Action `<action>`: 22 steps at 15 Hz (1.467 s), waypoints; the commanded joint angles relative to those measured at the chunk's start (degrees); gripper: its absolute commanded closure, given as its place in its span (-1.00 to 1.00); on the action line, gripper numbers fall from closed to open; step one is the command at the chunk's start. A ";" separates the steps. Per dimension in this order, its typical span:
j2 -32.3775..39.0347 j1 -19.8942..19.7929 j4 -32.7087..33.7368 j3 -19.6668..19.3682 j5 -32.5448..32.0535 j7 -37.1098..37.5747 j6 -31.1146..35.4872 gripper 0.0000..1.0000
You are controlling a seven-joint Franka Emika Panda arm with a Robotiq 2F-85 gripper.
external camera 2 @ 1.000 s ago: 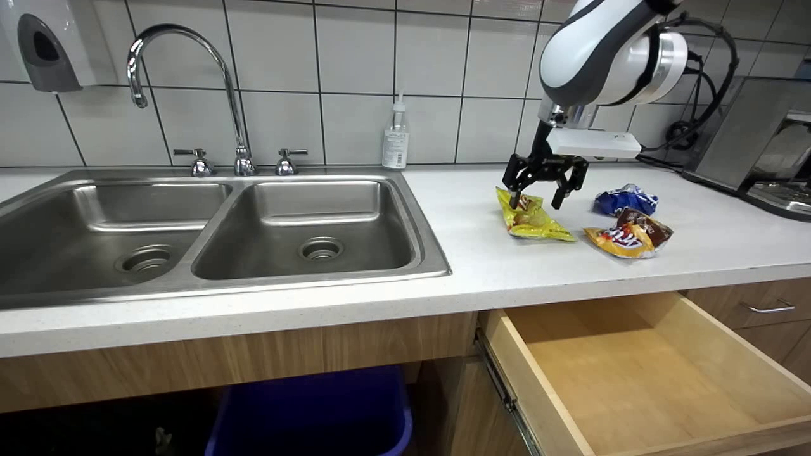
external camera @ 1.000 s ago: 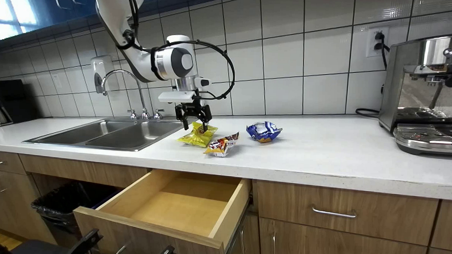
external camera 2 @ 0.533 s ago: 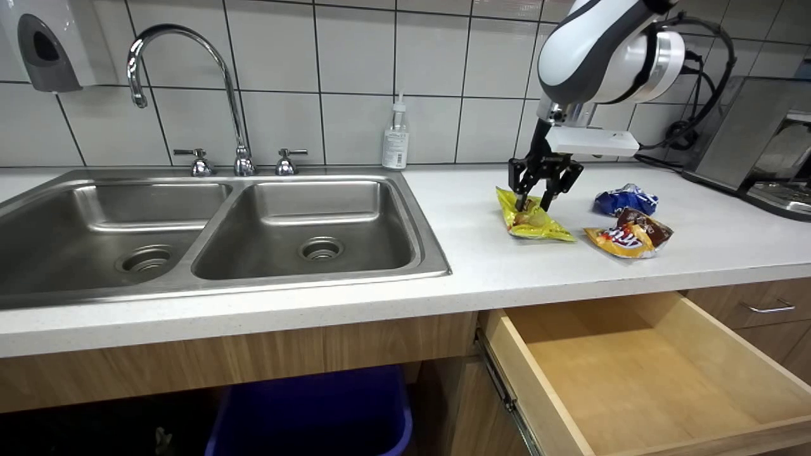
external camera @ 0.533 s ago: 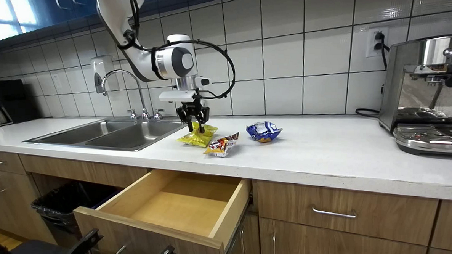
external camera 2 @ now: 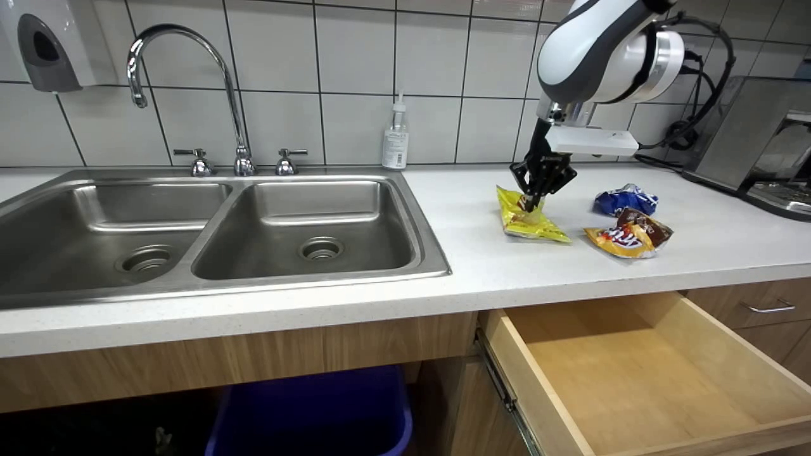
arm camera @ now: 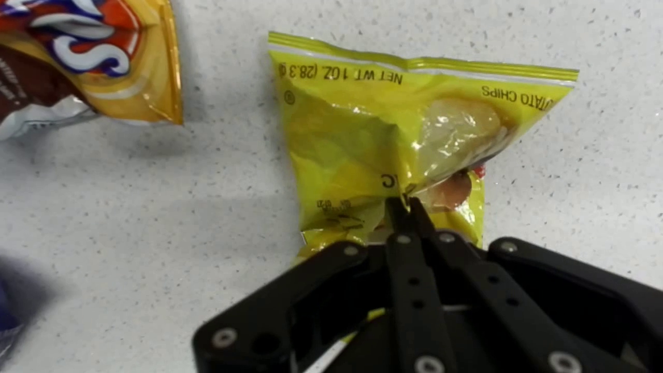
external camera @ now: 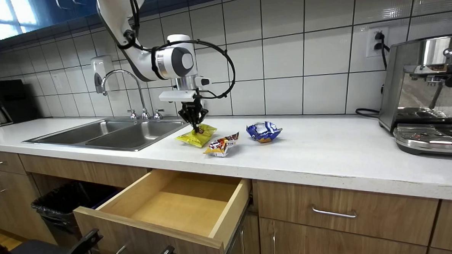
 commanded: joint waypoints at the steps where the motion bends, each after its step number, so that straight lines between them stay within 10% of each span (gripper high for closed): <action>1: 0.62 -0.61 1.72 0.62 1.46 -1.99 -2.21 1.00; 22: -10.83 -0.35 -12.64 2.04 1.76 -3.35 2.16 1.00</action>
